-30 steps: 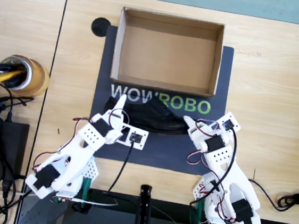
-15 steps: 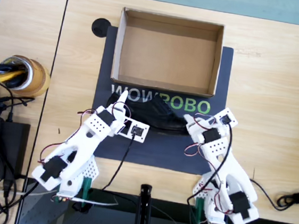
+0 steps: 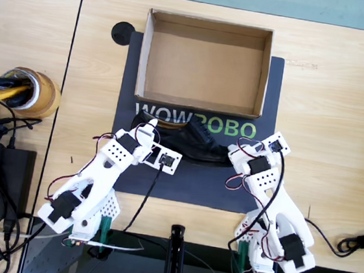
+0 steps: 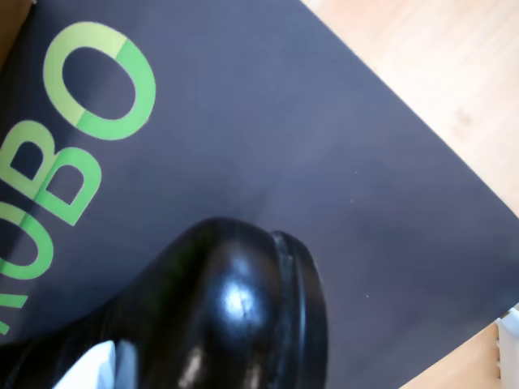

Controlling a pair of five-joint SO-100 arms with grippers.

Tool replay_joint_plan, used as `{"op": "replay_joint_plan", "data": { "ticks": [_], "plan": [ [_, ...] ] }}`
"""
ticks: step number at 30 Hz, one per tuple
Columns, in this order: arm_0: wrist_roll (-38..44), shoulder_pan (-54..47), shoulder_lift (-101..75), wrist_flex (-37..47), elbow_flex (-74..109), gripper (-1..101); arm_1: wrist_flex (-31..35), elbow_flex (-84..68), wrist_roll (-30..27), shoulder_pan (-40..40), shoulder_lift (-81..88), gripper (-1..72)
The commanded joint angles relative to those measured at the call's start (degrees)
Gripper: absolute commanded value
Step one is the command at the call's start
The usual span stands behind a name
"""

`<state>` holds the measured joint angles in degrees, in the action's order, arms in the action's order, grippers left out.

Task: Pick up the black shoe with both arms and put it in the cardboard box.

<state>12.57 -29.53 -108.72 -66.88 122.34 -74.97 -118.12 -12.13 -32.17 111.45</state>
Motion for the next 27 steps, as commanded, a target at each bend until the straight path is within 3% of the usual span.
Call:
{"op": "replay_joint_plan", "data": {
  "ticks": [1, 10, 16, 22, 27],
  "plan": [
    [-1.67, 0.62, -6.86, -1.49, 0.44, 5, -3.16, 2.90, -0.79, 1.49, 4.04, 0.6],
    [-7.47, 2.20, -25.31, -1.49, 0.00, 0, -9.32, 12.30, -0.97, 3.34, 8.96, 0.2],
    [-12.48, 5.89, -36.56, 3.87, -0.09, 0, -10.02, 18.19, 0.09, 4.31, 10.63, 0.0],
    [-13.80, 11.16, -40.69, 12.66, 0.26, 0, -5.89, 20.57, 2.81, 5.98, 13.18, 0.0],
    [-13.01, 15.38, -38.76, 21.80, 1.93, 0, 2.02, 16.79, 3.34, 9.67, 16.35, 0.0]
  ]
}}
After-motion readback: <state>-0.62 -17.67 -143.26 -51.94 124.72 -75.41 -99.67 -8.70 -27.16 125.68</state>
